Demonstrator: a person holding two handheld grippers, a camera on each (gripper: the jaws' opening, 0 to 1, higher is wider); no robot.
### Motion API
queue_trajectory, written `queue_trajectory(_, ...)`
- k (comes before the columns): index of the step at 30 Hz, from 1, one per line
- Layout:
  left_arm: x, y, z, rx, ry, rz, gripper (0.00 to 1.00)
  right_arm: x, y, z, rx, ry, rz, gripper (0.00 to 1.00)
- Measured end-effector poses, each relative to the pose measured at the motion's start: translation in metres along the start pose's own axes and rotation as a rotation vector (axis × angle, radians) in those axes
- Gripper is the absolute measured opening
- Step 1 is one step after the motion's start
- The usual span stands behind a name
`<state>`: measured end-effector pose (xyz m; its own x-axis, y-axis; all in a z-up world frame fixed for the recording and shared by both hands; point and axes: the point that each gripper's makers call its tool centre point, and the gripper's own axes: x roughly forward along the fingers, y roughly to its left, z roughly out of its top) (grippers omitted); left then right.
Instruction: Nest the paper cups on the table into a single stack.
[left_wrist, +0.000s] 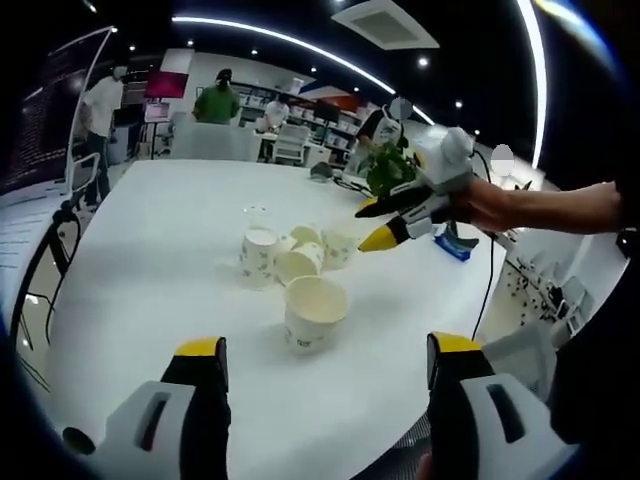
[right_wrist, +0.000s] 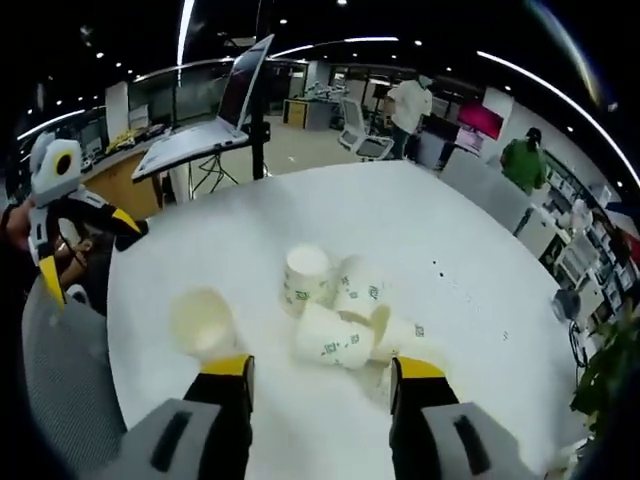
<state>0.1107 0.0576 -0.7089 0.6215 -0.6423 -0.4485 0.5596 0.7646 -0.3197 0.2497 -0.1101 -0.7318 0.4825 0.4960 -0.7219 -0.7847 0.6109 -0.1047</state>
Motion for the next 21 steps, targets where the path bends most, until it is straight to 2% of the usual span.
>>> queue_trajectory(8,0.000,0.002,-0.003,-0.011,0.004,0.007,0.80,0.007,-0.028,-0.016,0.060,0.029,-0.025,0.54)
queue_trajectory(12,0.000,0.004,-0.004,-0.015,0.004,0.011,0.80,0.008,-0.035,-0.018,0.078,0.048,-0.033,0.52)
queue_trajectory(16,0.000,0.004,-0.004,-0.017,0.008,0.014,0.80,0.026,-0.051,-0.027,0.149,0.058,-0.018,0.47)
queue_trajectory(21,0.000,0.006,-0.004,-0.016,0.012,0.016,0.80,0.040,-0.060,-0.031,0.158,0.089,0.000,0.43)
